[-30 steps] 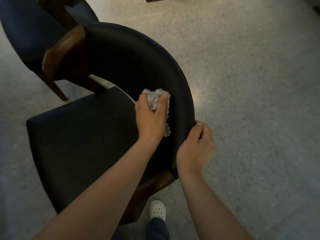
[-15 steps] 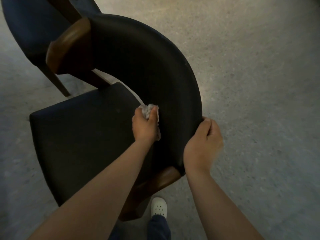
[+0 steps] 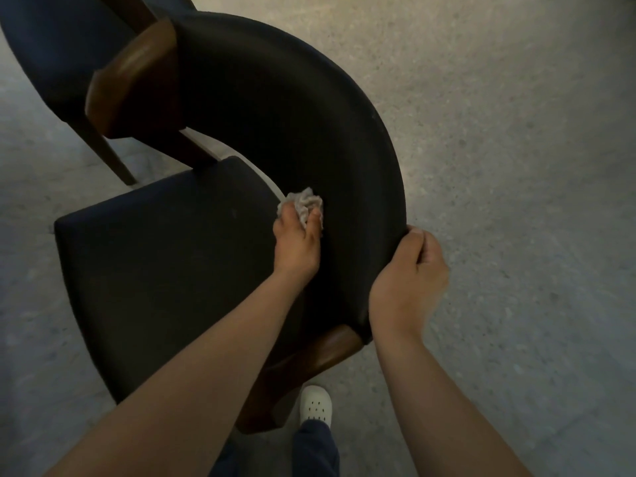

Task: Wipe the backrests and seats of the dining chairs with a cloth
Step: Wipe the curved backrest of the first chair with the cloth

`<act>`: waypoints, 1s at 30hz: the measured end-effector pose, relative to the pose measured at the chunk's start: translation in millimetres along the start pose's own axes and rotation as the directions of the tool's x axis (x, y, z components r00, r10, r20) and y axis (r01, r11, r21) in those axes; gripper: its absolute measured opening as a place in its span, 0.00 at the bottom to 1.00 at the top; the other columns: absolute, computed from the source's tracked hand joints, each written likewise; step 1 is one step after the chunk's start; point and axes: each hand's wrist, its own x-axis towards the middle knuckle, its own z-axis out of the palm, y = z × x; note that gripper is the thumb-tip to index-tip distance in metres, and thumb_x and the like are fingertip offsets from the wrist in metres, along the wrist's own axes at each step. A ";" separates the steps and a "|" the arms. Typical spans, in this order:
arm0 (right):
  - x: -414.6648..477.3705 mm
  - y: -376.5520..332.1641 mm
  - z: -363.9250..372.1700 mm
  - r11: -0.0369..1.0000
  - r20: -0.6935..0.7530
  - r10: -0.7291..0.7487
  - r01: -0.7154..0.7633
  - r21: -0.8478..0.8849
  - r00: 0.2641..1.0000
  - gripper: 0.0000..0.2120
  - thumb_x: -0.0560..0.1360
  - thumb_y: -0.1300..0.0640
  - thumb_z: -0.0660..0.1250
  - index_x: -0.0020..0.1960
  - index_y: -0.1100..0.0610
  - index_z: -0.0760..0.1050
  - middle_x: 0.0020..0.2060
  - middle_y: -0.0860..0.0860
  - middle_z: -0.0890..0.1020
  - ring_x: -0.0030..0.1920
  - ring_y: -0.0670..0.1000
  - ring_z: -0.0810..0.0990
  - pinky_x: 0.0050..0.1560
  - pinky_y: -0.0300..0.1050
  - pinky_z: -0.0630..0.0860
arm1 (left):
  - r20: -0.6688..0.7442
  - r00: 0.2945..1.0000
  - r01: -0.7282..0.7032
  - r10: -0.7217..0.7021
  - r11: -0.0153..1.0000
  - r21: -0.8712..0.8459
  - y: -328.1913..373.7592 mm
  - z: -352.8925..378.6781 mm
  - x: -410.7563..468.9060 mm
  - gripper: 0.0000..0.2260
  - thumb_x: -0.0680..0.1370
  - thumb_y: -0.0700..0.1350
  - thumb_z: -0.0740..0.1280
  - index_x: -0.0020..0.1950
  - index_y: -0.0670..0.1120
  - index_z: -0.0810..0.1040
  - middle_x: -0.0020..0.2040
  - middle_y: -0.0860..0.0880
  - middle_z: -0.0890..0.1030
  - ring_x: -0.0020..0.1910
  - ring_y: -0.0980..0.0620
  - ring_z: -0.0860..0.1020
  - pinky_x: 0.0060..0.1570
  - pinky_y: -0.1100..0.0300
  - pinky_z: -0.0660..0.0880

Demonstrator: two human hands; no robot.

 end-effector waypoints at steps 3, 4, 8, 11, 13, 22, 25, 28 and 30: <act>0.0 -0.9 0.1 1.000 0.000 -0.013 0.013 0.013 1.000 0.17 0.81 0.54 0.56 0.36 0.51 0.74 0.24 0.40 0.72 0.25 0.40 0.69 0.25 0.33 0.64 | 0.017 0.995 0.104 -0.103 0.994 -0.036 -14.2 -0.6 9.1 0.10 0.82 0.56 0.56 0.62 0.55 0.63 0.57 0.45 0.74 0.45 0.51 0.76 0.35 0.60 0.70; 0.0 -1.3 0.0 1.000 0.000 -0.018 0.018 0.013 1.000 0.17 0.81 0.54 0.56 0.36 0.50 0.73 0.24 0.39 0.72 0.25 0.40 0.69 0.25 0.32 0.64 | 0.026 0.989 0.146 -0.145 0.989 -0.030 -20.1 -1.2 11.6 0.09 0.82 0.55 0.56 0.61 0.55 0.63 0.55 0.46 0.75 0.44 0.51 0.77 0.34 0.59 0.71; 0.4 -0.7 -0.5 1.000 0.003 -0.022 0.022 0.009 1.000 0.17 0.81 0.54 0.56 0.36 0.51 0.74 0.25 0.40 0.72 0.25 0.40 0.68 0.25 0.33 0.64 | 0.029 0.953 0.297 -0.301 0.950 0.092 -41.7 -11.2 15.0 0.05 0.81 0.52 0.60 0.55 0.53 0.68 0.51 0.47 0.76 0.44 0.51 0.76 0.42 0.55 0.74; 0.7 -0.4 -1.1 0.999 0.001 -0.040 0.040 0.003 0.999 0.17 0.81 0.54 0.56 0.36 0.52 0.75 0.24 0.44 0.70 0.25 0.41 0.67 0.24 0.34 0.62 | -0.009 0.976 0.218 -0.219 0.967 0.133 -47.5 -26.3 12.1 0.03 0.79 0.52 0.64 0.49 0.56 0.71 0.51 0.50 0.76 0.48 0.52 0.77 0.38 0.61 0.69; 0.3 -0.6 -1.4 0.999 0.002 -0.051 0.051 -0.004 0.999 0.17 0.82 0.55 0.56 0.37 0.54 0.75 0.24 0.44 0.69 0.24 0.42 0.67 0.23 0.33 0.62 | -0.040 0.990 0.136 -0.134 0.990 0.048 -34.9 -36.1 7.9 0.04 0.78 0.52 0.65 0.53 0.57 0.74 0.53 0.52 0.77 0.51 0.54 0.78 0.40 0.62 0.71; -1.9 -1.1 -1.3 0.997 -0.022 -0.072 0.072 -0.022 0.997 0.16 0.82 0.56 0.56 0.38 0.51 0.75 0.26 0.45 0.72 0.27 0.40 0.71 0.26 0.31 0.65 | -0.054 0.897 -0.431 0.439 0.896 0.110 92.6 -33.3 -28.8 0.17 0.78 0.59 0.65 0.63 0.52 0.75 0.58 0.53 0.66 0.51 0.63 0.71 0.52 0.73 0.70; -1.7 0.8 -1.2 0.997 -0.016 -0.073 0.073 -0.021 0.997 0.16 0.82 0.56 0.55 0.39 0.54 0.76 0.26 0.44 0.71 0.26 0.41 0.69 0.25 0.33 0.63 | -0.015 0.856 -0.509 0.516 0.849 0.139 114.4 -19.1 -34.2 0.22 0.80 0.60 0.61 0.69 0.49 0.71 0.59 0.51 0.63 0.52 0.59 0.70 0.57 0.69 0.70; -1.1 1.3 0.5 0.997 -0.026 -0.074 0.074 -0.006 0.997 0.16 0.82 0.57 0.56 0.39 0.54 0.76 0.26 0.44 0.71 0.26 0.42 0.69 0.25 0.34 0.62 | -0.031 0.808 -0.577 0.588 0.801 0.163 122.6 -5.9 -32.7 0.19 0.81 0.57 0.60 0.66 0.47 0.73 0.57 0.52 0.64 0.53 0.56 0.70 0.56 0.63 0.72; -0.9 1.6 1.1 0.997 -0.028 -0.076 0.076 -0.008 0.997 0.15 0.82 0.58 0.56 0.40 0.55 0.77 0.26 0.44 0.71 0.26 0.41 0.70 0.25 0.34 0.63 | -0.068 0.776 -0.600 0.627 0.768 0.223 123.6 2.4 -29.8 0.15 0.79 0.57 0.64 0.60 0.48 0.75 0.56 0.52 0.66 0.53 0.52 0.71 0.54 0.55 0.74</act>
